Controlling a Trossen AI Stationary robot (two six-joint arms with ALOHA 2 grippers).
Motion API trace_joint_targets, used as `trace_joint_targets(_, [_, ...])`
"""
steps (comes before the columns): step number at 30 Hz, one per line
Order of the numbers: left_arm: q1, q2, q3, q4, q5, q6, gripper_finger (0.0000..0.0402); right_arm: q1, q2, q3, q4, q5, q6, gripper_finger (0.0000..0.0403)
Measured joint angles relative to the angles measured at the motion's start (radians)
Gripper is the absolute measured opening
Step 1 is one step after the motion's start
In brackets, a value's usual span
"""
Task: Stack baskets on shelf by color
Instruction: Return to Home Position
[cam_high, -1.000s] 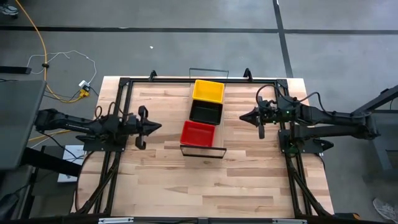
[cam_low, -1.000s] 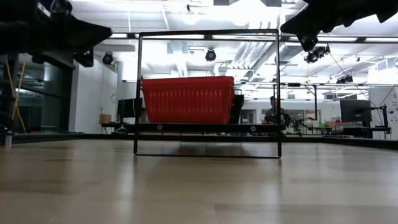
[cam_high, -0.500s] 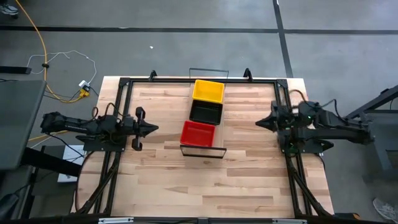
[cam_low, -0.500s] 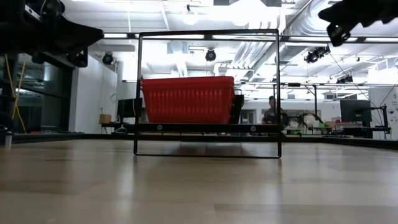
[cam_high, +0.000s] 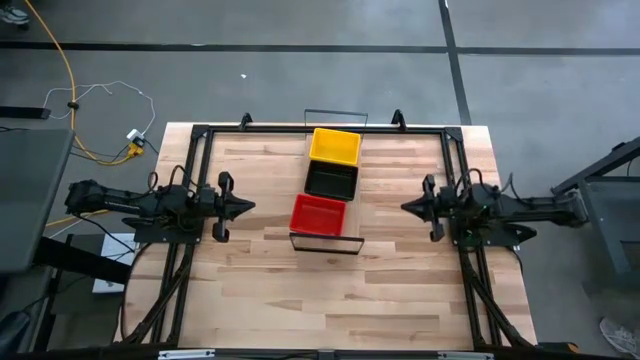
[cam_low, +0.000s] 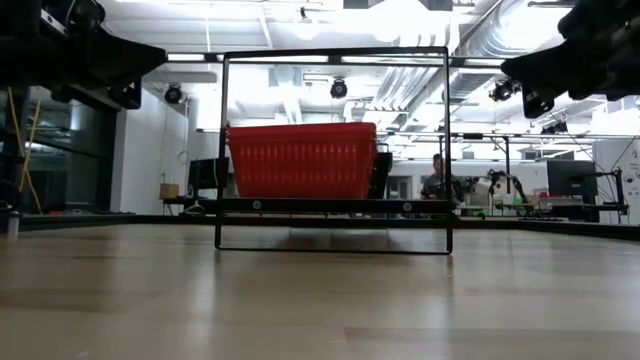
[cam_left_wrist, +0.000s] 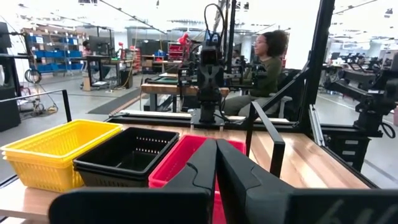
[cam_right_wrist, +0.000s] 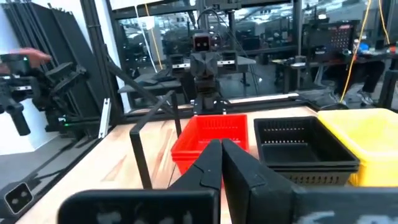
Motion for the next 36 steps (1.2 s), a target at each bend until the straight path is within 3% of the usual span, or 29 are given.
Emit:
trace_joint_targets(7, [0.0, -0.011, 0.0, -0.004, 0.0, 0.0, 0.0001, 0.055, 0.001, -0.044, 0.029, 0.004, -0.044, 0.0])
trace_joint_targets(12, [0.0, -0.061, 0.0, -0.035, -0.004, 0.0, 0.0, 0.102, 0.002, -0.044, 0.014, 0.139, -0.136, 0.0])
trace_joint_targets(16, [0.0, -0.128, 0.0, -0.262, -0.002, 0.0, 0.0001, 0.105, 0.003, -0.044, -0.032, 0.23, -0.209, 0.0])
trace_joint_targets(22, [-0.009, -0.143, -0.001, -0.283, 0.139, 0.0, 0.0001, 0.105, 0.007, -0.044, -0.073, 0.227, -0.209, 0.0])
trace_joint_targets(30, [-0.018, -0.152, 0.0, -0.282, 0.147, 0.0, 0.0001, 0.105, -0.119, -0.045, -0.064, 0.189, -0.208, 0.0])
trace_joint_targets(36, [-0.036, -0.21, 0.0, -0.273, 0.147, 0.0, 0.0001, 0.1, -0.12, -0.045, -0.033, 0.185, -0.209, 0.0])
